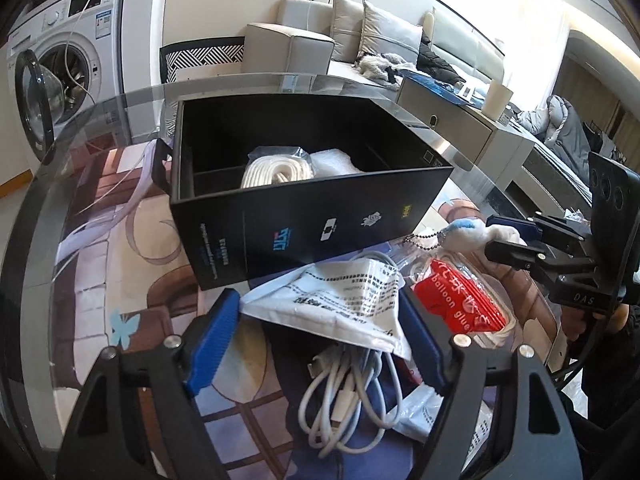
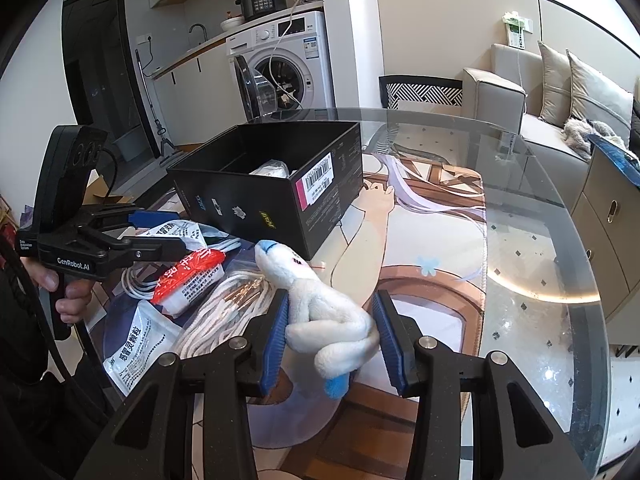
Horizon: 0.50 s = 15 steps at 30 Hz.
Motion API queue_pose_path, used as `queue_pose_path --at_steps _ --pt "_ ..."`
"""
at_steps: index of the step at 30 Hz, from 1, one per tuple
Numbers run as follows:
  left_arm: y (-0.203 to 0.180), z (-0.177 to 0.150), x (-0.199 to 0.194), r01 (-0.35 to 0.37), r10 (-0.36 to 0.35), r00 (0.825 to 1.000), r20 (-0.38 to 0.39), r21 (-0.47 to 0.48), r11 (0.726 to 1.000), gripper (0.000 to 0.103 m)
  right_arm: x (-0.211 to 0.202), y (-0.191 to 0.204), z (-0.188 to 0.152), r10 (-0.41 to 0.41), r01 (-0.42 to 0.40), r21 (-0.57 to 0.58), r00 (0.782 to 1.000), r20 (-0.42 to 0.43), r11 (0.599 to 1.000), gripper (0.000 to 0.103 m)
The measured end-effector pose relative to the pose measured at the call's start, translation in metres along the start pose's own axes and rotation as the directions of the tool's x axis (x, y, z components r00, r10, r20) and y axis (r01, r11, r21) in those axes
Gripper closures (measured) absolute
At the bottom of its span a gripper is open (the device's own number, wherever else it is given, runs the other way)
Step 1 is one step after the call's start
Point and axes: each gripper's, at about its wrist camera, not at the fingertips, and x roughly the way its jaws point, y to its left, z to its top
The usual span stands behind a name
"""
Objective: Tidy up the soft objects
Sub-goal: 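Grasp the white printed sachet with the left tool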
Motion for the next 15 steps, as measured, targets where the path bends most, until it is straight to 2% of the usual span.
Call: queue_pose_path --at_steps 10,15 --pt "0.0009 -0.0012 -0.0031 0.021 -0.021 1.000 0.017 0.005 1.000 0.034 0.0007 0.0001 0.0001 -0.001 0.001 -0.001 1.000 0.003 1.000 0.061" --pt "0.0019 -0.0022 -0.0086 0.029 -0.029 0.999 0.031 -0.001 1.000 0.043 0.0008 0.0000 0.0005 -0.001 0.001 -0.001 1.000 0.006 1.000 0.061"
